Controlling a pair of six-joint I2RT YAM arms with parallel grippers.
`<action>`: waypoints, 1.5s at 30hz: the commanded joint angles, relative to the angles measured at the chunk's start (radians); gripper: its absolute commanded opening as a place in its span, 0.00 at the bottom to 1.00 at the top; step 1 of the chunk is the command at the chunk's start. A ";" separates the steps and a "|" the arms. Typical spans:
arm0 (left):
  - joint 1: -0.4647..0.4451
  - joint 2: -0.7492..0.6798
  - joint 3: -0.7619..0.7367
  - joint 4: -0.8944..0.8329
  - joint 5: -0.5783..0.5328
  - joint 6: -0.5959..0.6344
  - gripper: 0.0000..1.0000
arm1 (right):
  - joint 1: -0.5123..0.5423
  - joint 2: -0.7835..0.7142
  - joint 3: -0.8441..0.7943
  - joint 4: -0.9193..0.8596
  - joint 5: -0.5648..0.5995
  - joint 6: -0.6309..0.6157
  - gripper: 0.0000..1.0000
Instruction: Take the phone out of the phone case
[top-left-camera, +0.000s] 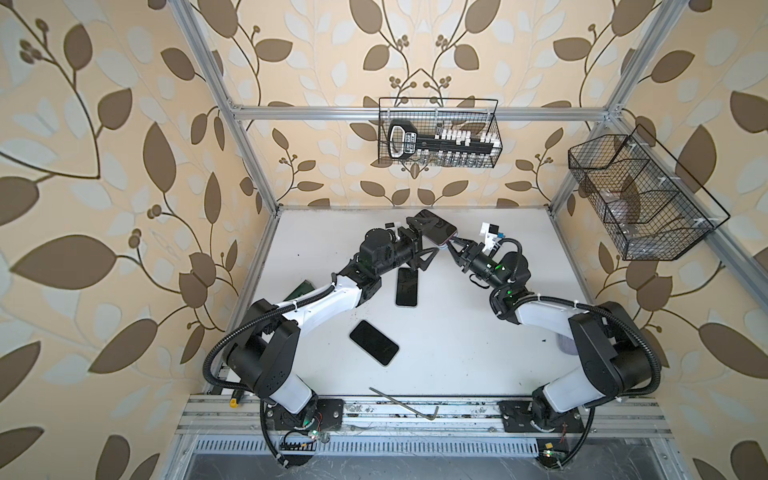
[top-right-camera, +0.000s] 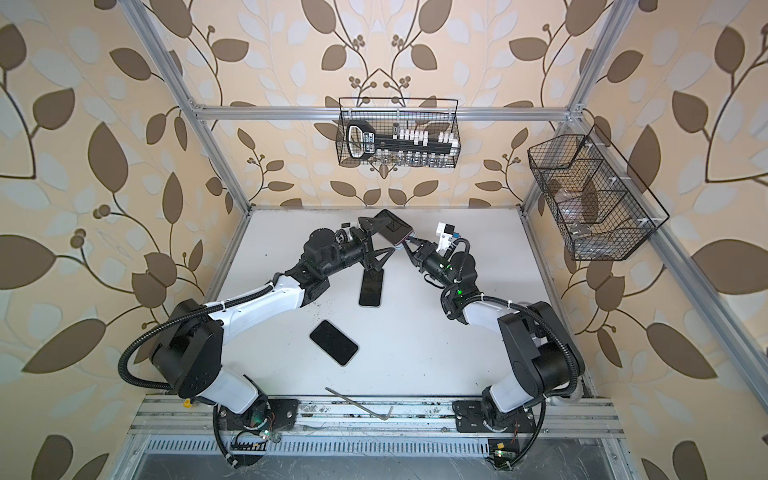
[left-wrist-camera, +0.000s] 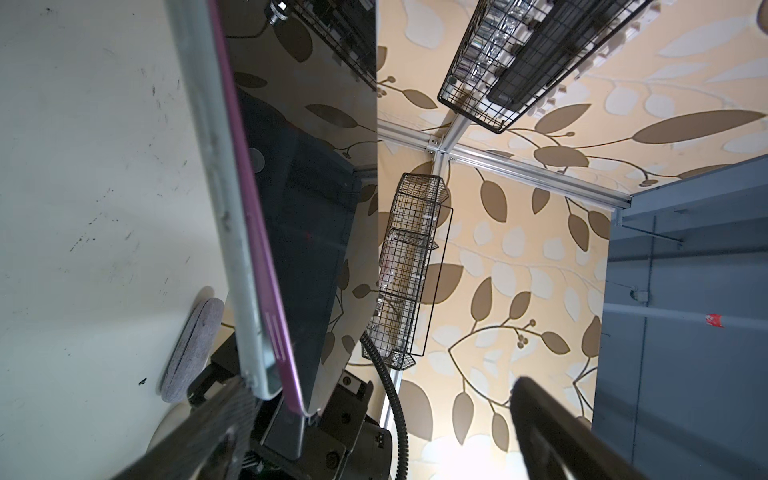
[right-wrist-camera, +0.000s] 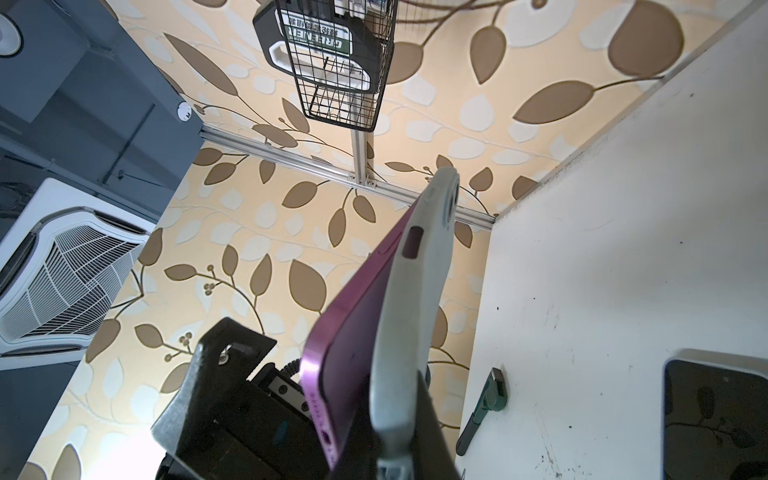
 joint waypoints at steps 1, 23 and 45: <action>-0.011 -0.002 0.051 0.093 0.019 -0.017 0.97 | 0.021 -0.002 0.008 0.069 -0.028 -0.018 0.00; -0.012 -0.052 0.061 0.008 -0.006 0.036 0.95 | 0.023 -0.059 -0.042 -0.043 -0.007 -0.138 0.00; -0.009 0.022 0.028 0.080 -0.009 0.023 0.26 | 0.048 -0.104 -0.049 -0.038 0.013 -0.115 0.00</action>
